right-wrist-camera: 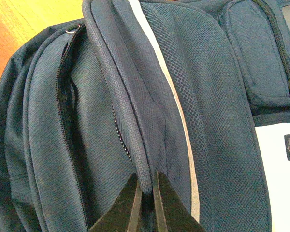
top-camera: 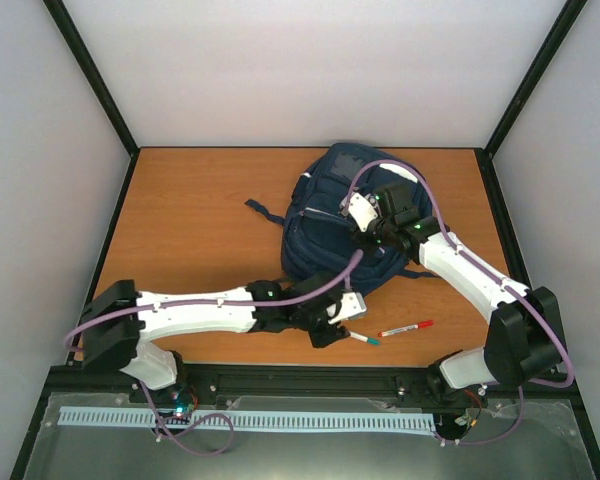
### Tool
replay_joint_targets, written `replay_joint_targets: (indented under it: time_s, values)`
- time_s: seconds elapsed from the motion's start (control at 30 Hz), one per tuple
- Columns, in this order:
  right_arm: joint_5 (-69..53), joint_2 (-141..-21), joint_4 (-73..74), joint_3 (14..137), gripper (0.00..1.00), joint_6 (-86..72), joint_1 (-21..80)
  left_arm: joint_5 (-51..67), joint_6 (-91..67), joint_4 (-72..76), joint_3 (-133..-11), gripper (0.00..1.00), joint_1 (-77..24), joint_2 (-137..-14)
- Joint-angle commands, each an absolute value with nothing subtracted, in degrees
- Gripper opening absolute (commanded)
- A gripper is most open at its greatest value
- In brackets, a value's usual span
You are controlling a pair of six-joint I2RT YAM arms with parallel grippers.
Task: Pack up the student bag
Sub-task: Move the stationery to the center of the board.
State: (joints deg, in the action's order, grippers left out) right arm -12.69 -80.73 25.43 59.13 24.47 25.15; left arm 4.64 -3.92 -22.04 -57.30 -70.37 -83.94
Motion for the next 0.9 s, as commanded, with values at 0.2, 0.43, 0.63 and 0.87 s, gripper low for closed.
replay_joint_targets:
  time_s: [0.2, 0.43, 0.63, 0.87]
  values:
    - [-12.81, -79.66, 23.37, 58.86, 0.03, 24.92, 25.22, 3.6, 6.18, -23.26, -63.94, 0.5, -74.1, -95.52]
    - [-12.58, -80.06, 23.46, 58.88, 0.03, 25.05, 25.13, 3.06, 8.9, -21.9, -67.73, 0.47, -74.14, -101.9]
    - [-12.76, -79.9, 23.55, 58.77, 0.03, 24.96, 24.92, 1.69, 10.73, -19.97, -69.32, 0.47, -74.09, -105.53]
    - [-13.02, -80.22, 23.73, 58.89, 0.03, 25.01, 24.54, 1.79, 11.56, -20.52, -71.81, 0.41, -74.09, -110.06]
